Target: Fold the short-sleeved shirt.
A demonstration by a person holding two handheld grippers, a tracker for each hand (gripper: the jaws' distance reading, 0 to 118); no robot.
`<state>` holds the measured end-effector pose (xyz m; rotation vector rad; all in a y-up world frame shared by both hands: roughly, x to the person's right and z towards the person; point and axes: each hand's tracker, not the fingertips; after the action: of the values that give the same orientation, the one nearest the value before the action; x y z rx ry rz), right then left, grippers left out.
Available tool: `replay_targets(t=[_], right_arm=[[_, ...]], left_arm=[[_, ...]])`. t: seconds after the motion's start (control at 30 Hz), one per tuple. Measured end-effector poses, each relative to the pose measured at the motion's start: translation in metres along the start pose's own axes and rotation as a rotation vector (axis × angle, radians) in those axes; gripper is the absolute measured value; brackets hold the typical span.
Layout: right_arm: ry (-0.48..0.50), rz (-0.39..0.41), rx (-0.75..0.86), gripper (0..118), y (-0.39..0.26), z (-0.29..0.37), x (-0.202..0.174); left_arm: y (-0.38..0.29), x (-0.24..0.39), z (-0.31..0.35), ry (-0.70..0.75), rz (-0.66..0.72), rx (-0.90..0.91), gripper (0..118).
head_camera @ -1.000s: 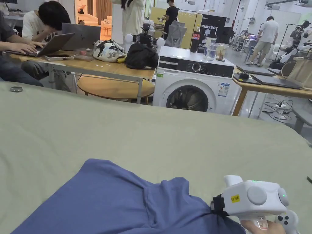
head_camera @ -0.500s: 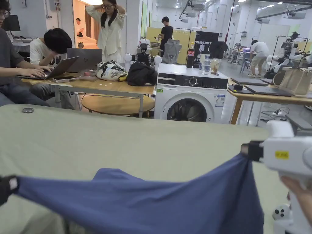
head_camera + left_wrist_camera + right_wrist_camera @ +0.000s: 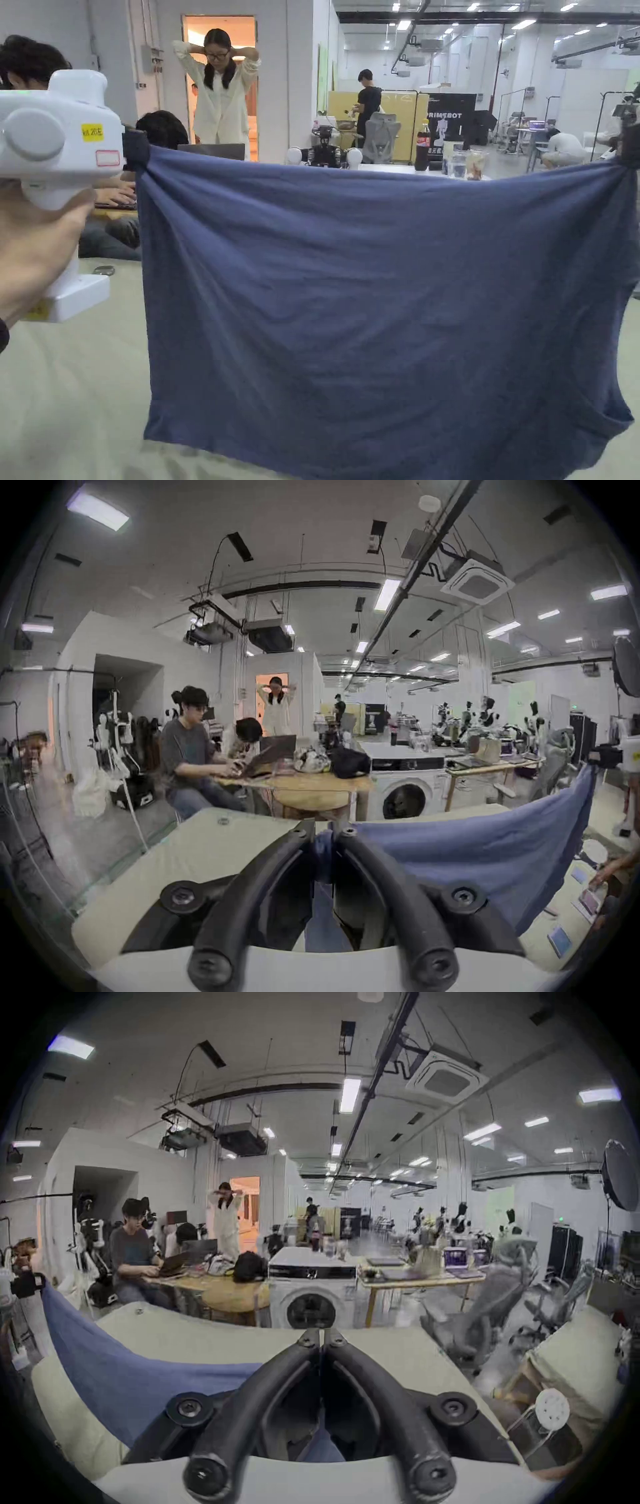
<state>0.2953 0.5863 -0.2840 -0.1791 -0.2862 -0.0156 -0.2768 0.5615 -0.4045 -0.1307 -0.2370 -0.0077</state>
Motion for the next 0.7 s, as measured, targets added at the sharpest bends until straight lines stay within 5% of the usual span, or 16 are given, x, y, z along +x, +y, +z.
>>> replay_targets(t=[0.7], right_arm=[[-0.066, 0.074, 0.129, 0, 0.124, -0.084, -0.074]], left_arm=[[0.072, -0.024, -0.060, 0.131, 0.013, 0.043, 3]])
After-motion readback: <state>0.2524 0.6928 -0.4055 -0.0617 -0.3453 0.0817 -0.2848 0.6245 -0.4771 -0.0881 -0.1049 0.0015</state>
